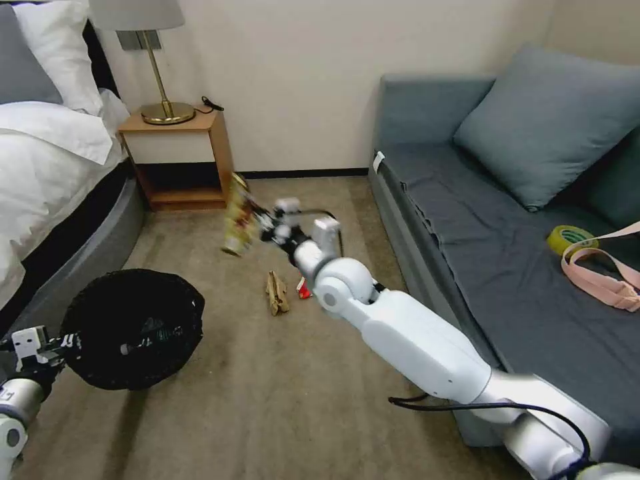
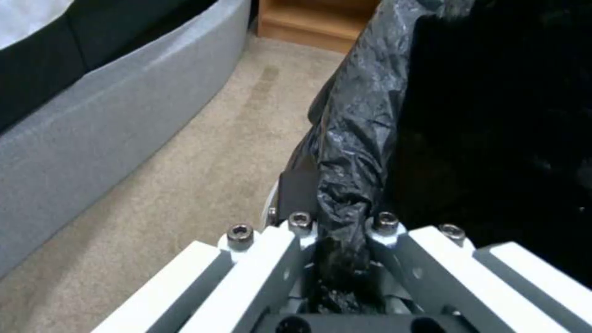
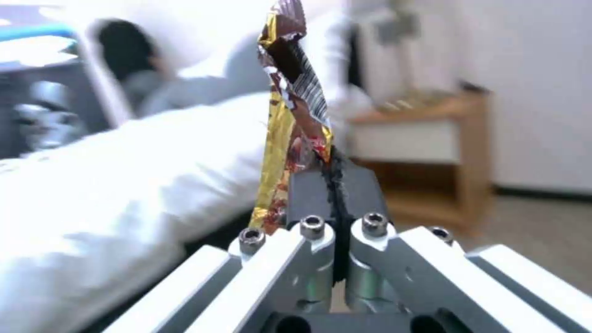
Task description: Pick up the trash bin, then pick up the garbage on the floor and place it into the trash bin.
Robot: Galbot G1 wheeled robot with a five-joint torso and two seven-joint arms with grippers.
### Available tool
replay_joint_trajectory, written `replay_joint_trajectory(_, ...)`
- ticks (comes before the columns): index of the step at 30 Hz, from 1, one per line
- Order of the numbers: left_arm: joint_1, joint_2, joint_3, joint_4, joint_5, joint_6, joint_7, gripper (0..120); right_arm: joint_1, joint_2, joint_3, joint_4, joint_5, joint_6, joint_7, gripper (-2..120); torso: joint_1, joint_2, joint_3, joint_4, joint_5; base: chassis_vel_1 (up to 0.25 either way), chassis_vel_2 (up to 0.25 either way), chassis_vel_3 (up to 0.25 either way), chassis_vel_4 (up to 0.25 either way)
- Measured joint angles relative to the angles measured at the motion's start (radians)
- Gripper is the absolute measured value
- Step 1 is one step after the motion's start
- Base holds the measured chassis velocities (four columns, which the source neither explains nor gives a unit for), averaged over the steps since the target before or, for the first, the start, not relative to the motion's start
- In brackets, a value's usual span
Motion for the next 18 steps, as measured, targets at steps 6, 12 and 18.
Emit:
replay_joint_trajectory(6,0.002,-0.006,0.006,-0.008,0.001,0.000,0.000,1,0.091,0.022,-0.115,0.093,0.039,0.012,0.010,0,0.000,0.000,0.000,0.0000,0.0000,0.000,0.000,0.000,0.000)
replay_joint_trajectory(12,0.001,-0.011,0.010,-0.016,-0.009,0.004,-0.002,1,0.119,0.058,-0.259,0.059,-0.033,0.026,-0.042,0,0.000,0.000,0.000,-0.0001,-0.0001,0.000,0.000,0.000,0.000)
replay_joint_trajectory(18,0.001,-0.012,0.009,-0.019,-0.017,0.005,-0.003,1,0.088,0.099,-0.302,-0.029,-0.096,0.036,-0.064,0,0.000,0.000,0.000,-0.0001,-0.0002,0.000,0.000,0.000,0.000)
